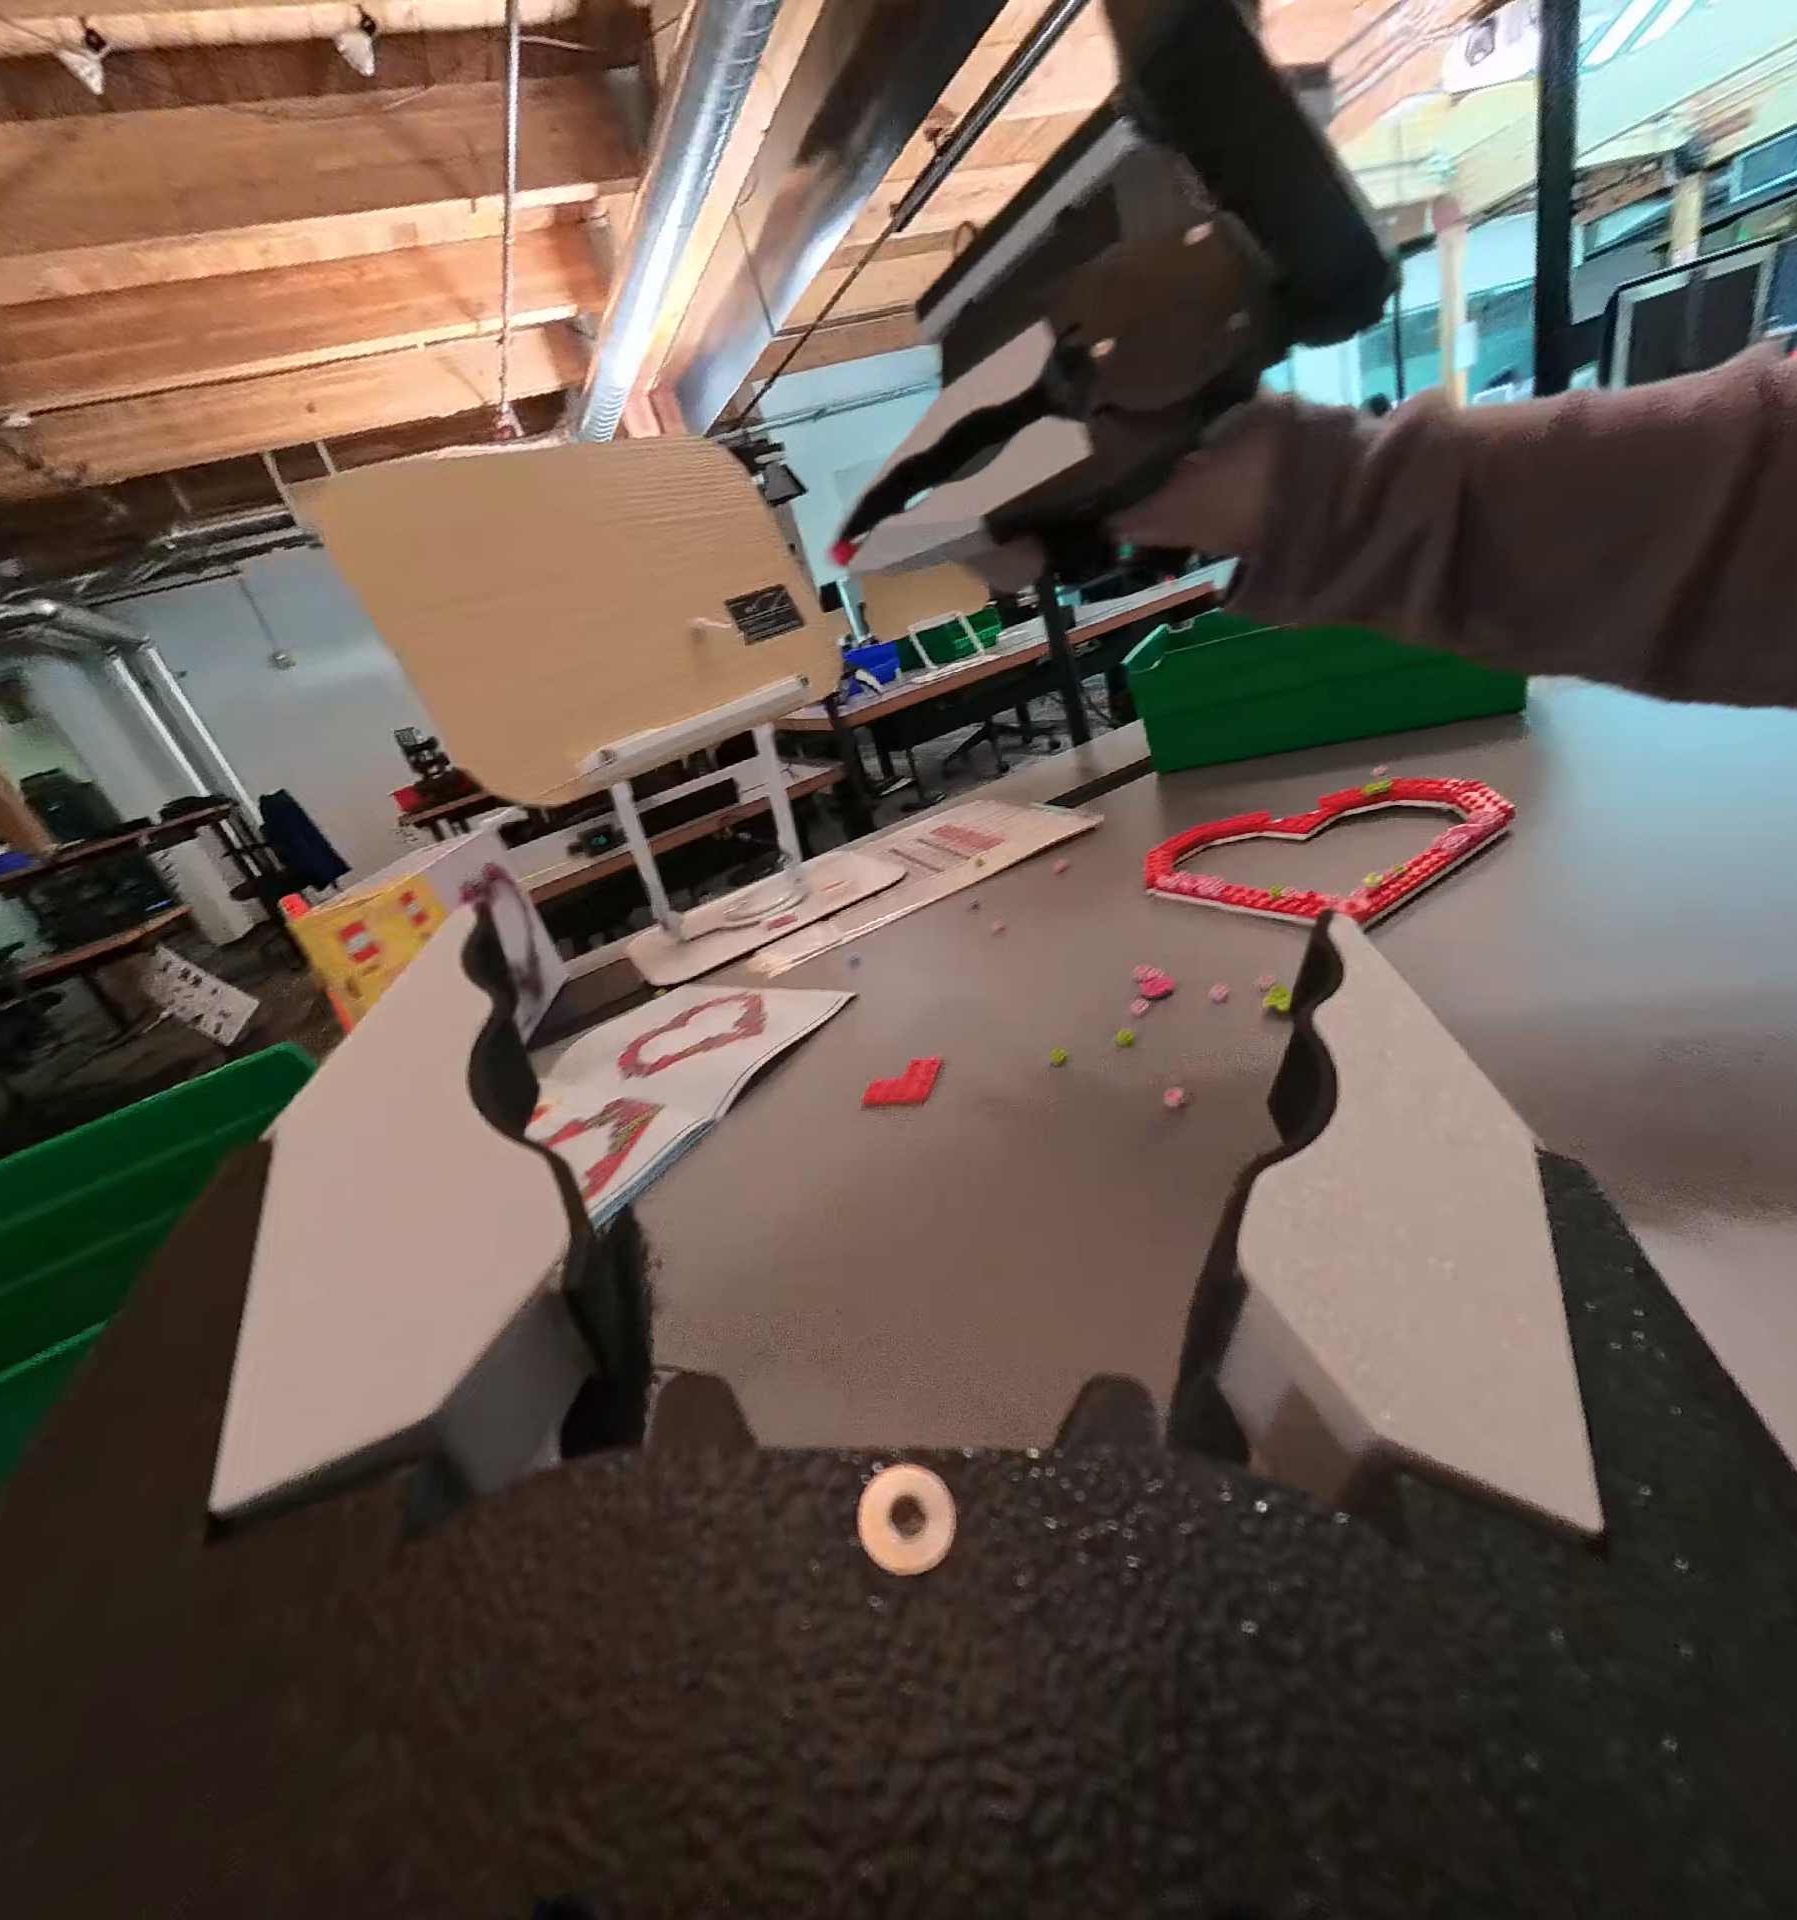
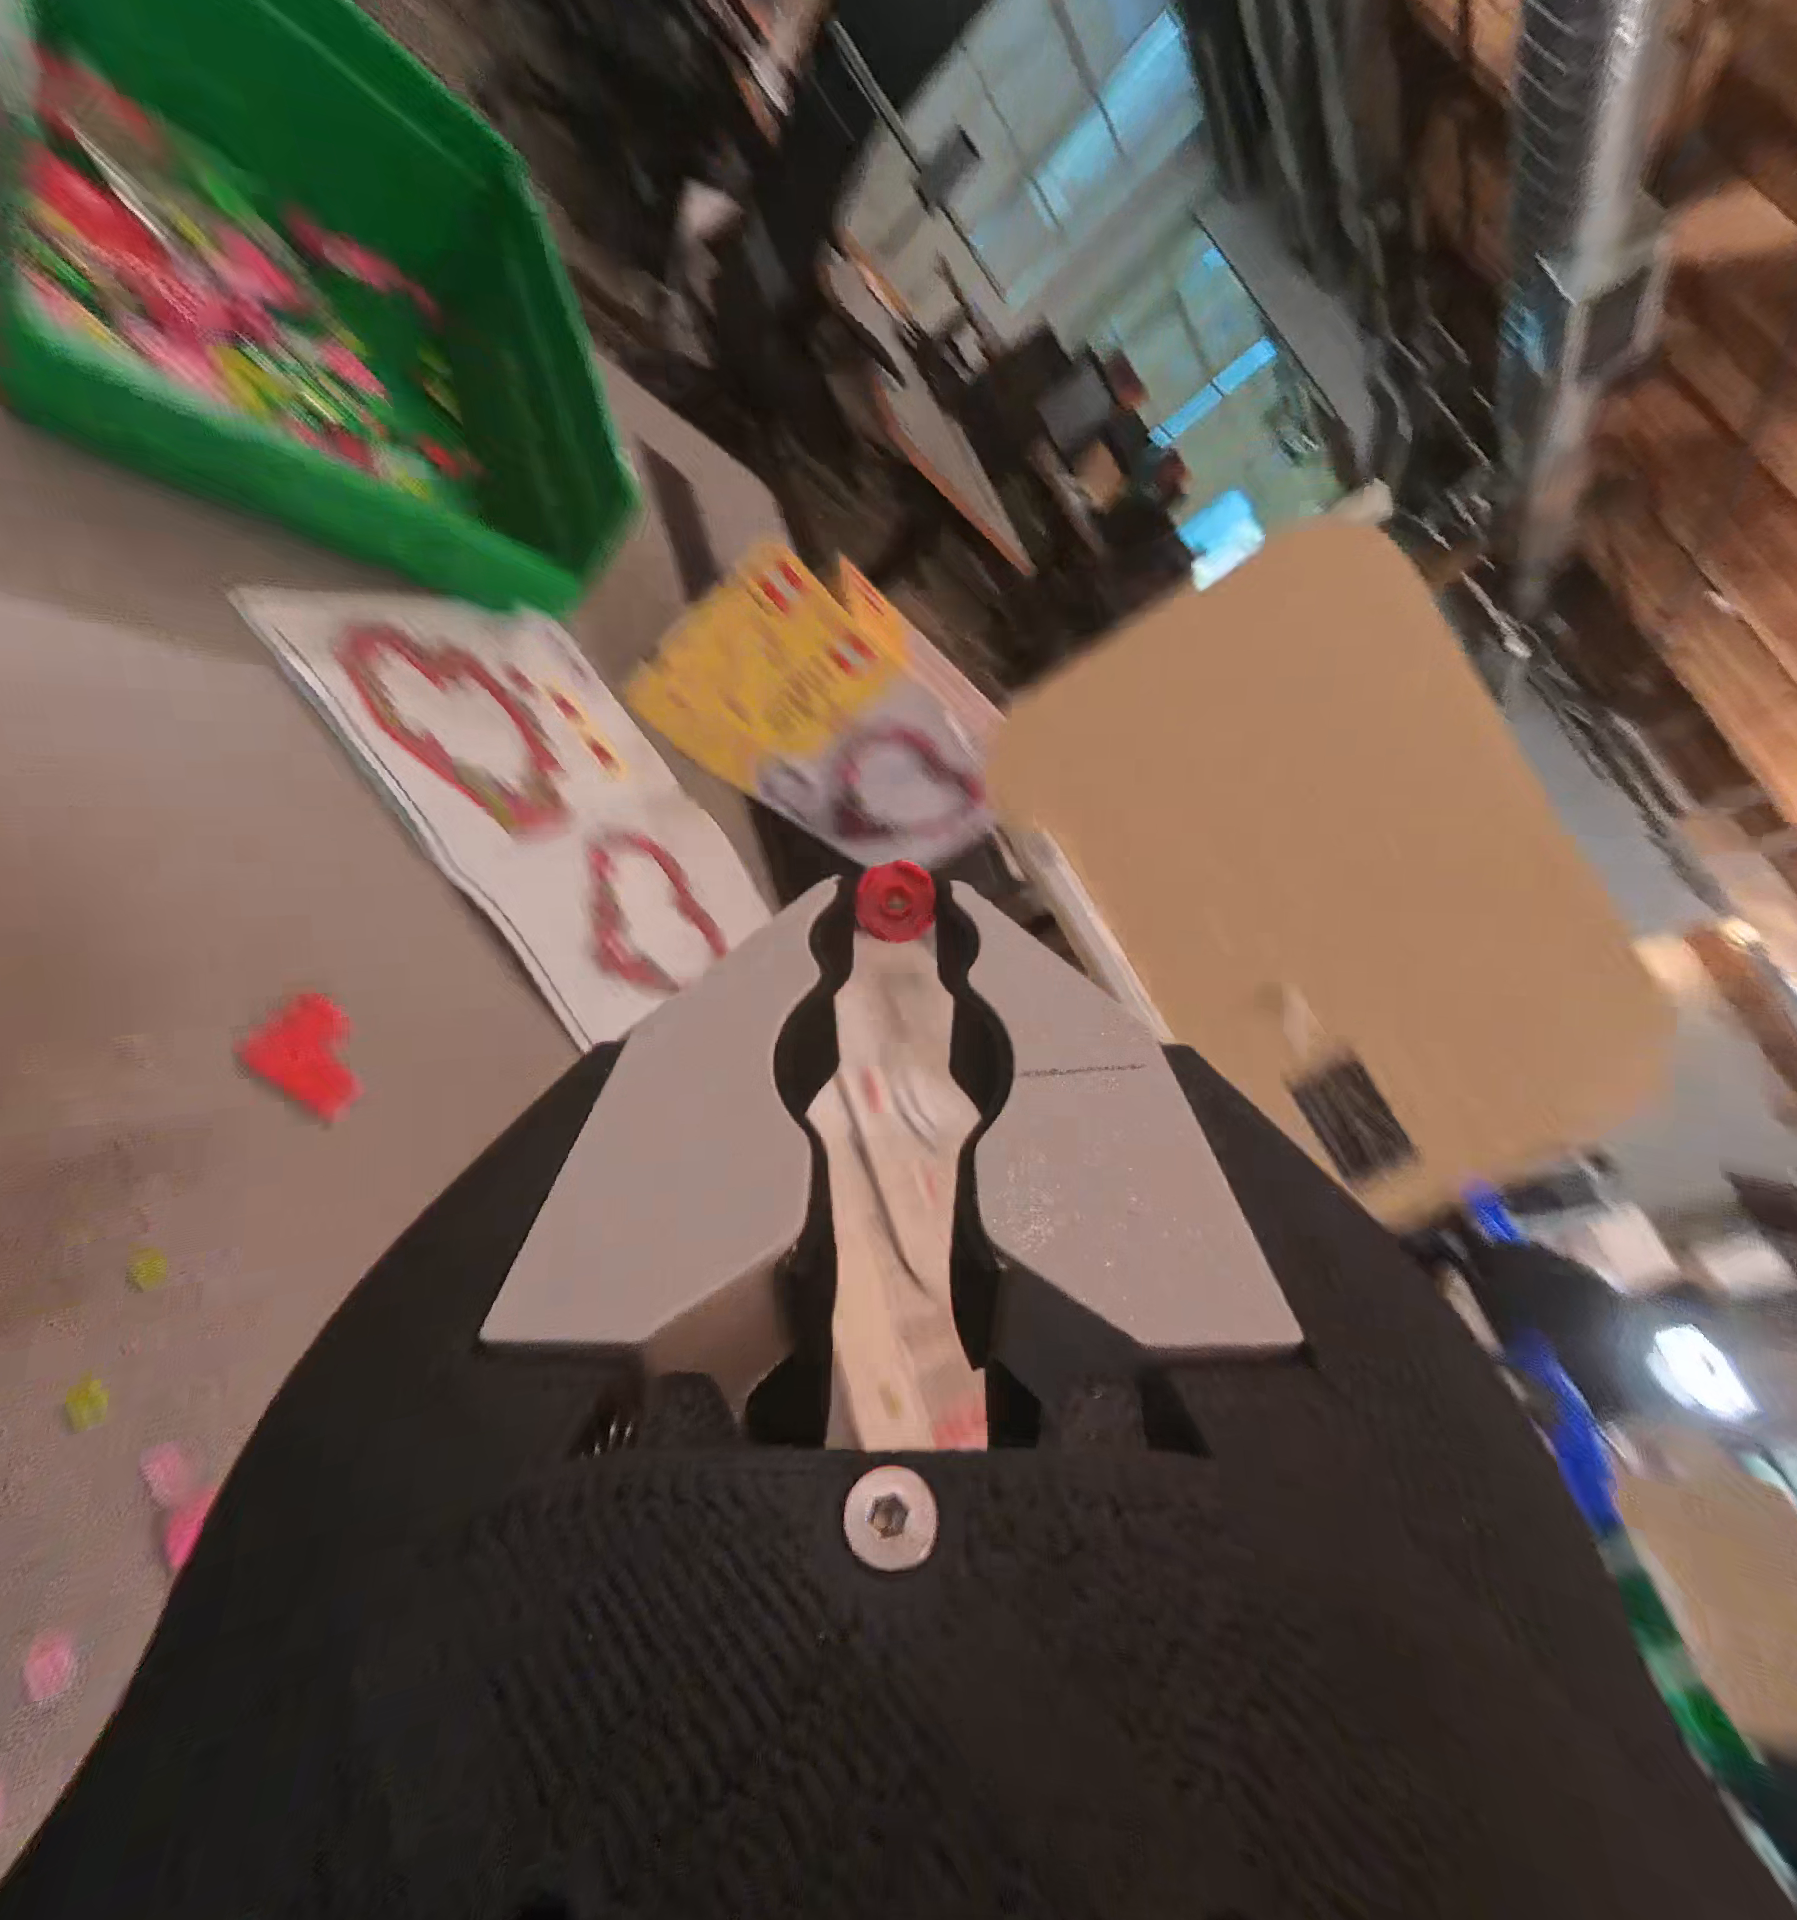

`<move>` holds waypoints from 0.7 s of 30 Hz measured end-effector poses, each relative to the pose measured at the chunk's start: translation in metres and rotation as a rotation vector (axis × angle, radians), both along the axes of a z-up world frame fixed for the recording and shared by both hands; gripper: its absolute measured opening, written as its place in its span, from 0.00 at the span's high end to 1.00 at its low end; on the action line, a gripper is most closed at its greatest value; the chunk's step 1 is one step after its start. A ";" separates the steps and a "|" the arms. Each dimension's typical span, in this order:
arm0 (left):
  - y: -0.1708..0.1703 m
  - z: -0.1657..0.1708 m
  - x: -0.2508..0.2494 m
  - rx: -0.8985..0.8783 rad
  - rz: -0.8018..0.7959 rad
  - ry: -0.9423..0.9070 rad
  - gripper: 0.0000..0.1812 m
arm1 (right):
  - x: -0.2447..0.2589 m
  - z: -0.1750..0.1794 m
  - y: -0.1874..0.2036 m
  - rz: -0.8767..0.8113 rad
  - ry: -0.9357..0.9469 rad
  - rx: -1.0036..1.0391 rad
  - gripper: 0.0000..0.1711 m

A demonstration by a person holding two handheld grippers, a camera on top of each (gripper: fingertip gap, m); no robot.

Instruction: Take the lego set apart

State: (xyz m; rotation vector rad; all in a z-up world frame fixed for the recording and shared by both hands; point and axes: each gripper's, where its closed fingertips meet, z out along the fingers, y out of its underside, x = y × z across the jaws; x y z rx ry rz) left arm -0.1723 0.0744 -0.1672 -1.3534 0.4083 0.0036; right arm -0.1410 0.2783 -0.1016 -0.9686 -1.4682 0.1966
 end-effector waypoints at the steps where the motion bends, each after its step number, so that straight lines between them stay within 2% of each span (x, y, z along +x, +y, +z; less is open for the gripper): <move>1: -0.008 0.001 -0.009 -0.001 0.013 0.000 0.21 | -0.034 -0.005 -0.016 0.065 -0.015 -0.023 0.92; 6: -0.043 -0.007 -0.051 -0.021 0.141 0.072 0.22 | -0.191 -0.028 -0.088 0.350 -0.112 -0.145 0.92; 11: -0.081 -0.029 -0.082 -0.099 0.252 0.049 0.21 | -0.310 -0.070 -0.103 0.409 -0.234 -0.365 0.92; 16: -0.108 -0.037 -0.106 -0.124 0.333 0.037 0.21 | -0.366 -0.100 -0.093 0.360 -0.274 -0.534 0.78; 21: -0.102 -0.030 -0.117 -0.123 0.311 -0.012 0.21 | -0.373 -0.097 -0.086 0.356 -0.219 -0.588 0.76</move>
